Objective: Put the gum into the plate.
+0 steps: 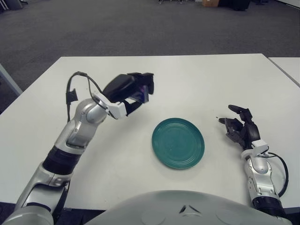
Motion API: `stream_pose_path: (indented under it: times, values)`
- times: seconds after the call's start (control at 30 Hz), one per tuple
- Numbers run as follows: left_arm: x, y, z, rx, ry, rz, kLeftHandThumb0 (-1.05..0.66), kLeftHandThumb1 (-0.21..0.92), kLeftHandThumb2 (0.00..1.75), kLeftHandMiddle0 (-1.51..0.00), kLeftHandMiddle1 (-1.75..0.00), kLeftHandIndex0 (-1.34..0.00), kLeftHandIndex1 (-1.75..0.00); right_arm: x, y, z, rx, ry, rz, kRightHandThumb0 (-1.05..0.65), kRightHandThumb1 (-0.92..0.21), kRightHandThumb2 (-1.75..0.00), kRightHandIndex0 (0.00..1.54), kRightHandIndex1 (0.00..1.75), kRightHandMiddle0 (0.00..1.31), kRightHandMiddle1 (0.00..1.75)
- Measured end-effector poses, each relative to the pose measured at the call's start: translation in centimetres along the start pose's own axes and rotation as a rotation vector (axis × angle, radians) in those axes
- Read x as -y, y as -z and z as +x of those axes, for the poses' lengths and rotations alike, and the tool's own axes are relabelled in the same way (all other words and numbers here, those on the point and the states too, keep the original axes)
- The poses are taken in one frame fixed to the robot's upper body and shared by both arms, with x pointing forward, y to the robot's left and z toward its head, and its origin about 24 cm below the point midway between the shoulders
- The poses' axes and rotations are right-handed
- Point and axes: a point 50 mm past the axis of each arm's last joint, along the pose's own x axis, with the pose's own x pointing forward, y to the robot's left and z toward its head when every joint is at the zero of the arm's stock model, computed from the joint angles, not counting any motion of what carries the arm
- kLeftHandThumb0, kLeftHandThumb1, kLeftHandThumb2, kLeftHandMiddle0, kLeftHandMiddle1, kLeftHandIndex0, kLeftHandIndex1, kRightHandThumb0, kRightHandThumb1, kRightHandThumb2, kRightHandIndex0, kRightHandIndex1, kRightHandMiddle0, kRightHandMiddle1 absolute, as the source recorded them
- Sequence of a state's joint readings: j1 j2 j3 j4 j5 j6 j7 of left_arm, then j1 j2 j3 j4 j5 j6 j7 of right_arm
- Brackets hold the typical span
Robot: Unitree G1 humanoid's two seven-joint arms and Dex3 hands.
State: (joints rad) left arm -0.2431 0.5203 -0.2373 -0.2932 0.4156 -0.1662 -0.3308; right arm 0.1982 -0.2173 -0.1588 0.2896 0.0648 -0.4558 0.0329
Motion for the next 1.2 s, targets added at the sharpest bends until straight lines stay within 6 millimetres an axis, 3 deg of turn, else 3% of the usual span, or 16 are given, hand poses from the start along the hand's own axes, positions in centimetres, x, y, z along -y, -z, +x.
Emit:
stream_pose_path:
  times: [0.47, 0.83, 1.2]
  values:
    - [3.2, -1.3, 0.8, 0.055, 0.141, -0.038, 0.0, 0.06, 1.62, -0.79, -1.75, -0.58, -1.75, -0.4, 0.0, -0.5, 0.0, -0.001, 0.007, -0.46, -0.81, -0.72, 0.55, 0.71, 0.0, 0.95]
    - [7.1, -3.4, 1.0, 0.126, 0.22, -0.122, 0.0, 0.1, 1.57, -0.76, -1.73, -0.55, -1.75, -1.4, -0.3, -0.8, 0.003, -0.007, 0.043, -0.41, -0.66, -0.85, 0.57, 0.81, 0.01, 1.01]
    - [9.0, -3.4, 1.3, 0.163, 0.249, -0.138, 0.0, 0.09, 1.57, -0.79, -1.68, -0.57, -1.75, -2.0, -0.3, -1.1, -0.006, 0.011, 0.063, -0.38, -0.64, -0.89, 0.59, 0.85, 0.04, 1.03]
